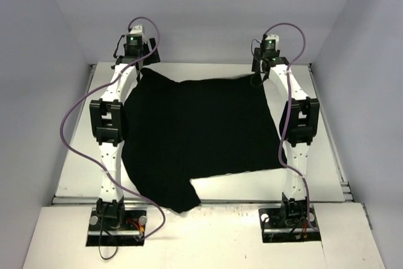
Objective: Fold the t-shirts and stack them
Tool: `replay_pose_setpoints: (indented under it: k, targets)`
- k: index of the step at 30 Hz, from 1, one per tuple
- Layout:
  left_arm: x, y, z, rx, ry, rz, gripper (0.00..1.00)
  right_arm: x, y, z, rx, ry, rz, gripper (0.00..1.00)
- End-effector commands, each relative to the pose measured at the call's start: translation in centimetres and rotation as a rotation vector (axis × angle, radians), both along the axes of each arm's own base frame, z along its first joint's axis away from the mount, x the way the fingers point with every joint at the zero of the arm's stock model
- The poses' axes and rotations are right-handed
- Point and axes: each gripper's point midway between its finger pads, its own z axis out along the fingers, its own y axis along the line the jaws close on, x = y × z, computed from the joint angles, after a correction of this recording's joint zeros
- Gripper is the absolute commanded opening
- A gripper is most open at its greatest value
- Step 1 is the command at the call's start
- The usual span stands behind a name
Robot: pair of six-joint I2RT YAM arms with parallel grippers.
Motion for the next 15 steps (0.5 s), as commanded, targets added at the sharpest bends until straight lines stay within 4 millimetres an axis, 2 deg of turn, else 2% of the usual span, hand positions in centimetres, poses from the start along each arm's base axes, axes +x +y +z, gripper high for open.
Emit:
replay_pose_setpoints:
  k: [1,3,5,8,13,14,15]
  targets:
    - [-3.8,0.5,15.7,0.052,-0.258,0.015,0.82,-0.3,-0.6,10.3,0.005,-0.198,0.002,0.56]
    - [-7.2,0.4,15.3,0.060,-0.187,0.017,0.82,-2.5,-0.3,10.3,0.027,-0.174,0.018,0.58]
    - [-9.8,0.6,13.6,0.069,-0.113,0.062,0.82,-4.5,0.1,9.1,0.081,-0.137,0.007,0.59]
    - [-15.6,-1.3,6.7,0.109,0.062,0.041,0.82,-9.6,0.2,3.7,0.124,0.003,-0.034,0.59]
    - [-21.3,-3.6,-2.5,0.116,0.291,0.015,0.82,-14.9,0.4,-2.0,0.176,0.142,-0.091,0.58]
    - [-22.8,-4.1,-4.7,0.130,0.350,0.012,0.82,-16.6,0.3,-4.1,0.176,0.194,-0.107,0.58]
    - [-22.8,-4.1,-5.1,0.123,0.361,0.023,0.82,-17.3,0.3,-4.9,0.182,0.212,-0.119,0.58]
